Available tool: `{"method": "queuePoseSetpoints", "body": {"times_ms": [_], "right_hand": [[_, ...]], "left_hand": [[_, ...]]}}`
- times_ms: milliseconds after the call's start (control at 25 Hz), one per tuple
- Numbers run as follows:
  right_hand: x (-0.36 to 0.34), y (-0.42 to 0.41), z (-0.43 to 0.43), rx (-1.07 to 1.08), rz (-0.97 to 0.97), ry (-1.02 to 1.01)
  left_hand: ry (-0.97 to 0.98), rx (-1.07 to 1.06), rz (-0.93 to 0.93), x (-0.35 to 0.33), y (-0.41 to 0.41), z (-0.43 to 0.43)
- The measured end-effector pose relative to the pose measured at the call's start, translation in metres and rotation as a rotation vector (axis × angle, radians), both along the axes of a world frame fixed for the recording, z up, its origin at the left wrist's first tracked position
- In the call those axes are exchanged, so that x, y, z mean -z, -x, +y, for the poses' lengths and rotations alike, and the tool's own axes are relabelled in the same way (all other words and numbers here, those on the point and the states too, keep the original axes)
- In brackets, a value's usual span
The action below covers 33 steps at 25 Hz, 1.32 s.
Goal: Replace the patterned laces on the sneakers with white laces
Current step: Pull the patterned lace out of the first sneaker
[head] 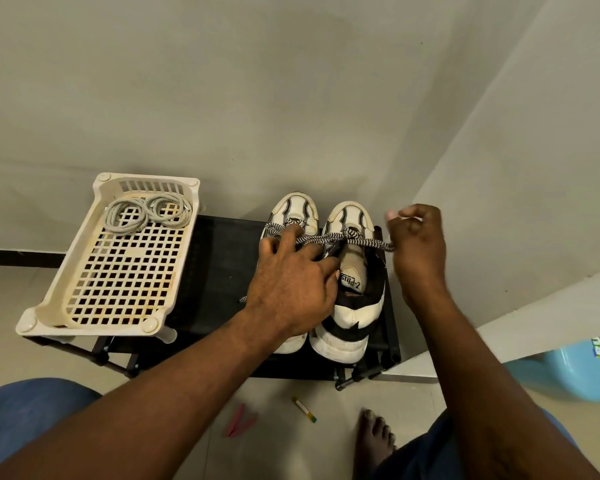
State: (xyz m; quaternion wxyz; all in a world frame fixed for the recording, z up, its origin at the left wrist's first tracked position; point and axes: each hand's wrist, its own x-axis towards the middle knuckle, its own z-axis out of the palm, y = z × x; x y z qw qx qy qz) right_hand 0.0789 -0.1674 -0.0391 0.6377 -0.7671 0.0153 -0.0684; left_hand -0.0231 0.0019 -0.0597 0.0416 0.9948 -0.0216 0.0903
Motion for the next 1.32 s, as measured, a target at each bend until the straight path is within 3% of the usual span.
{"method": "queuePoseSetpoints", "body": {"times_ms": [40, 120, 240, 400, 560, 720, 920, 1120, 1320], "right_hand": [[0.006, 0.002, 0.000, -0.057, -0.054, 0.261], [0.017, 0.008, 0.004, -0.194, -0.130, 0.599], [0.021, 0.007, 0.009, -0.228, -0.222, 0.892], [0.021, 0.002, 0.004, -0.234, -0.165, 0.850], [0.032, 0.006, 0.003, -0.279, -0.189, 0.967], [0.038, 0.006, 0.008, -0.178, -0.140, 0.692], [0.046, 0.008, 0.013, -0.134, -0.100, 0.627], [0.044, 0.009, 0.016, -0.123, -0.080, 0.646], [0.041, 0.012, 0.018, -0.103, -0.072, 0.580]], "left_hand": [[0.002, -0.003, -0.002, 0.000, 0.000, 0.000], [0.002, -0.006, -0.005, 0.000, 0.000, -0.001], [0.005, -0.005, -0.003, 0.000, 0.001, -0.001], [0.019, 0.000, -0.001, 0.000, 0.001, 0.000], [0.004, -0.003, -0.006, 0.000, 0.000, 0.000], [0.002, 0.047, -0.092, 0.001, 0.003, 0.003], [0.187, -0.145, -0.259, -0.002, 0.016, 0.016], [0.395, -0.307, 0.051, -0.007, 0.011, 0.045], [0.348, -0.305, 0.060, -0.008, 0.005, 0.047]]}}
